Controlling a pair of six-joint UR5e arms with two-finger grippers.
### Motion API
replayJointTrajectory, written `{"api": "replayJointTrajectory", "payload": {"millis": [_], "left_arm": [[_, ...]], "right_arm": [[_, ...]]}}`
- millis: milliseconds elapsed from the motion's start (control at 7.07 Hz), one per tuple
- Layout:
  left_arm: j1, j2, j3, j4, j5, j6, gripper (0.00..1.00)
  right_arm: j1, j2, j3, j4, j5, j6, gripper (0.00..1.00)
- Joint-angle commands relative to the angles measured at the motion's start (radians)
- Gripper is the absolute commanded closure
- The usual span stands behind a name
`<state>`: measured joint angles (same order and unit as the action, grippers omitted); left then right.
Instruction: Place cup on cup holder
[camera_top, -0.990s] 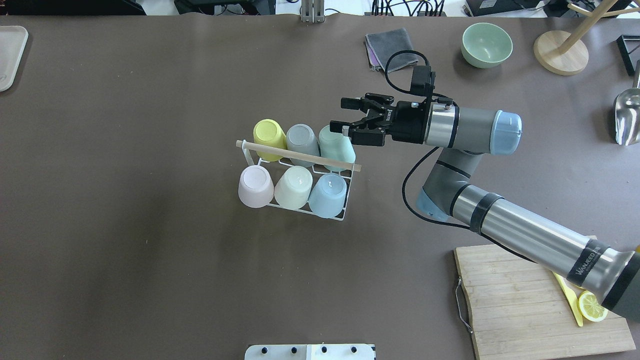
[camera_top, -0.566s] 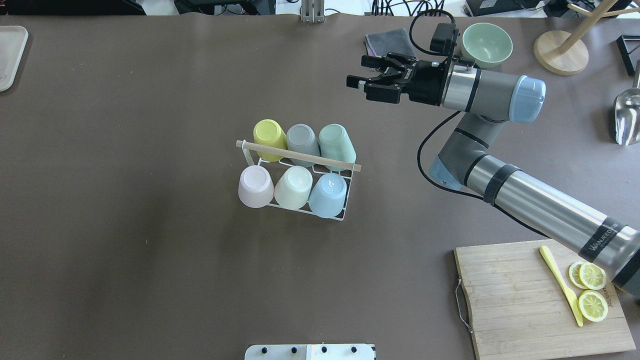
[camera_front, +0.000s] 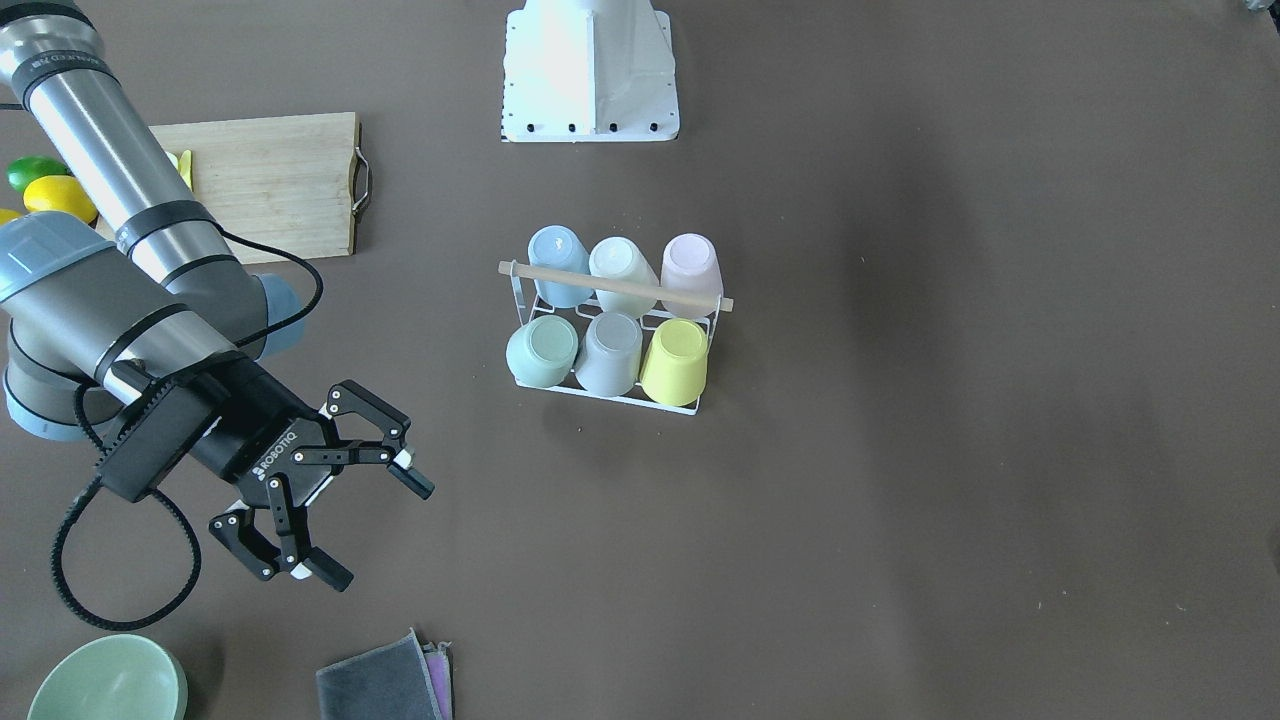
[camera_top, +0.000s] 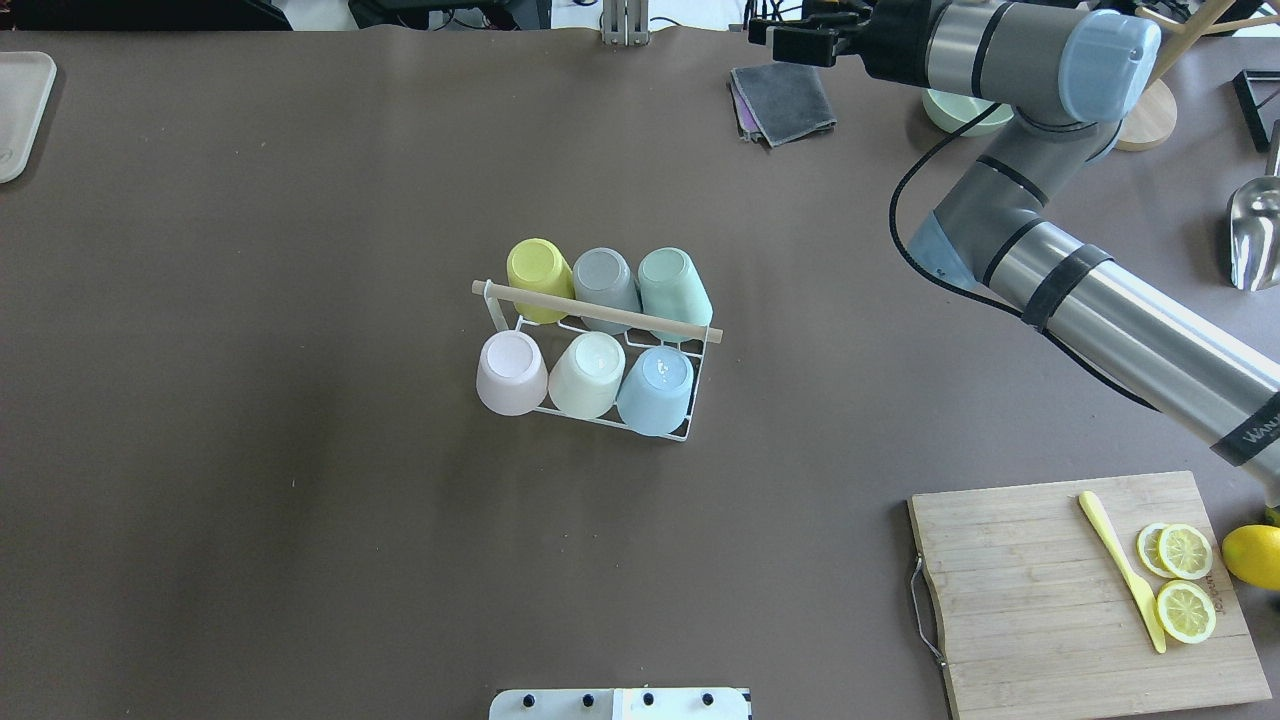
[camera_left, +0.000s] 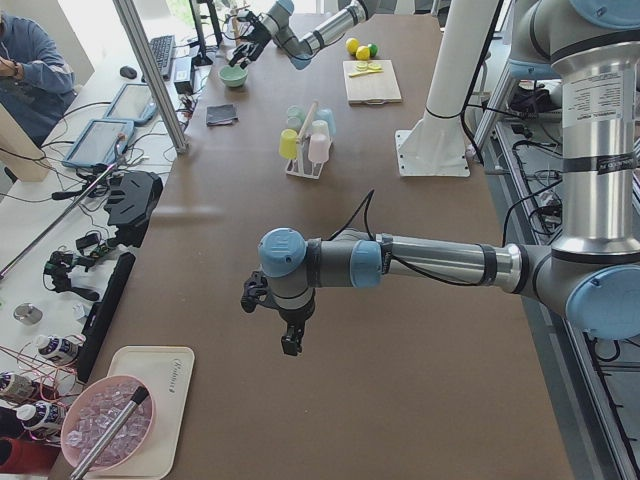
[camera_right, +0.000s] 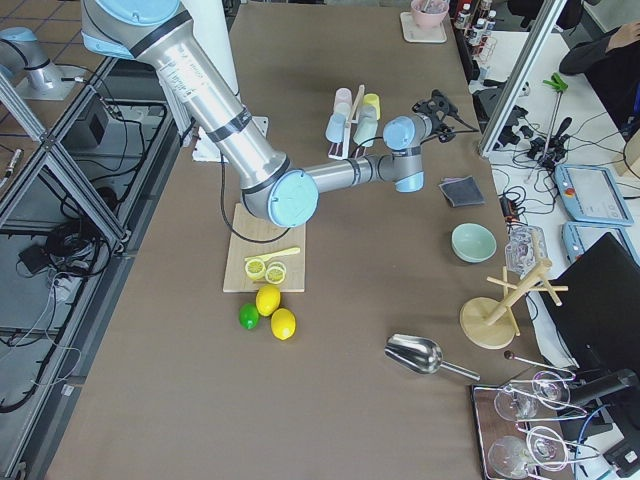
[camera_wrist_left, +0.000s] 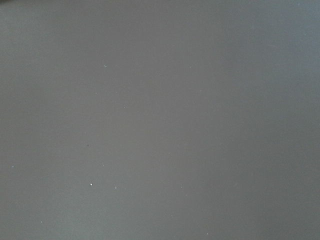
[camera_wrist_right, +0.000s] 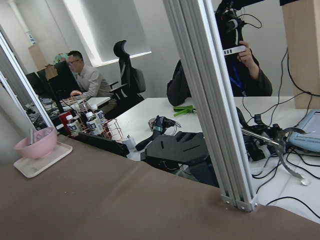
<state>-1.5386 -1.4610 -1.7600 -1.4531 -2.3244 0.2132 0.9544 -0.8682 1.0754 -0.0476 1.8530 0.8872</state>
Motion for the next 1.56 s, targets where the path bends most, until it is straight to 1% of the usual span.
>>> {"api": "replayJointTrajectory", "payload": {"millis": [0,283,424,566,707,849,990,1132,1273,1415], "left_arm": [[0.000,-0.001,0.001,-0.001,-0.001,0.000,0.02],[0.000,-0.001,0.001,-0.001,-0.001,0.000,0.02],[0.000,-0.001,0.001,-0.001,-0.001,0.002,0.02],[0.000,-0.001,0.001,0.000,-0.001,0.002,0.02],[0.000,-0.001,0.001,-0.001,-0.001,0.002,0.02],[0.000,-0.004,0.001,-0.001,-0.001,0.000,0.02],[0.000,-0.005,0.001,-0.001,-0.001,0.002,0.02],[0.000,-0.007,0.001,-0.001,0.000,0.002,0.02],[0.000,-0.007,0.002,-0.001,-0.001,0.002,0.02],[0.000,-0.007,0.001,-0.001,-0.001,0.002,0.02]], "right_arm": [[0.020,-0.047,0.110,-0.327,-0.047,-0.004,0.00],[0.059,-0.096,0.217,-0.658,-0.060,-0.004,0.00],[0.070,-0.122,0.257,-0.824,-0.058,-0.040,0.00],[0.076,-0.162,0.320,-0.997,-0.058,-0.157,0.00],[0.084,-0.199,0.368,-1.096,-0.048,-0.213,0.00],[0.084,-0.247,0.456,-1.215,-0.029,-0.217,0.00],[0.083,-0.259,0.585,-1.446,-0.012,-0.243,0.00],[0.080,-0.258,0.679,-1.633,-0.008,-0.349,0.00],[0.092,-0.288,0.717,-1.696,0.039,-0.402,0.00],[0.113,-0.375,0.739,-1.689,0.089,-0.469,0.00]]}}
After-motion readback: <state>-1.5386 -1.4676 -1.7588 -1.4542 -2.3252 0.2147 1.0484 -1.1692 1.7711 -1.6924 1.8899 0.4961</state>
